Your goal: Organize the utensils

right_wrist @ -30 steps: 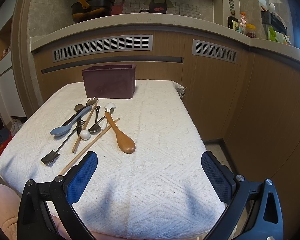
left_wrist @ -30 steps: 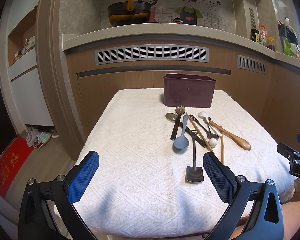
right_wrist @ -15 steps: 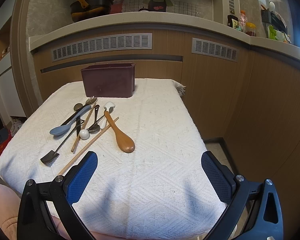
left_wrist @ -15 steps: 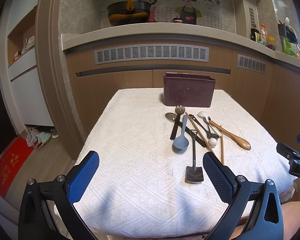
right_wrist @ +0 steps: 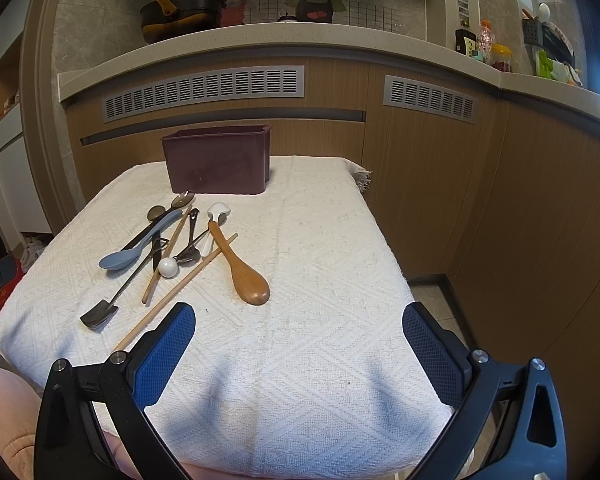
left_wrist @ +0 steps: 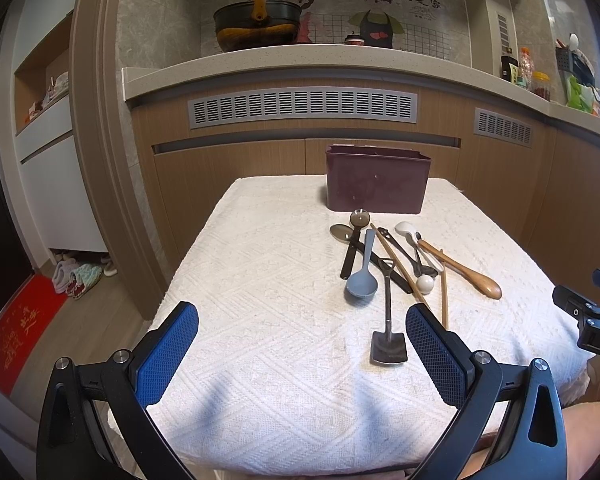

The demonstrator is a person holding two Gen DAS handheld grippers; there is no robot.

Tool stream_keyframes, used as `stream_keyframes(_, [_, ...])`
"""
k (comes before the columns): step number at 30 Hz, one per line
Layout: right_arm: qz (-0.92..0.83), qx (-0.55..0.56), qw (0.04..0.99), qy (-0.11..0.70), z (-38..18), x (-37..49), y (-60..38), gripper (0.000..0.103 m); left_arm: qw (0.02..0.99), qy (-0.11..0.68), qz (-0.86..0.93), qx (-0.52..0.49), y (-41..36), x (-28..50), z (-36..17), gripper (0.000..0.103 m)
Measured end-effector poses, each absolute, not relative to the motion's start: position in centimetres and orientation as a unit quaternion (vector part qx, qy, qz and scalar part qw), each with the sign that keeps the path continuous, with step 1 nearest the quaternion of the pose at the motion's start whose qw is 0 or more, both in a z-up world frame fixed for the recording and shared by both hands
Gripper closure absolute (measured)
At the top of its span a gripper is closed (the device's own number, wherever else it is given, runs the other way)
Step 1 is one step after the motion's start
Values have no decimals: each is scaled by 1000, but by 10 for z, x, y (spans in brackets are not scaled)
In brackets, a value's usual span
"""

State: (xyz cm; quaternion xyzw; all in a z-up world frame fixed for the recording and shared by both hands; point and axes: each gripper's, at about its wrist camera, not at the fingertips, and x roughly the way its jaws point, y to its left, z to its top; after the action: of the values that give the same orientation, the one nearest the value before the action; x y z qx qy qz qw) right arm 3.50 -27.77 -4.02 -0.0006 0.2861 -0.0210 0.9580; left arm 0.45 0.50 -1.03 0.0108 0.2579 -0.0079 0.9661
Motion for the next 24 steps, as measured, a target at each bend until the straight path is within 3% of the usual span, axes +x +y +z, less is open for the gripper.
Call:
stream_keyframes(16, [-16, -9, 960, 280, -39, 36, -275, 0, 963, 266, -25, 17, 1, 9, -12, 0])
stream_keyframes(24, [34, -25, 957, 288, -23, 73, -270, 0, 959, 275, -69, 21, -7, 53, -6, 0])
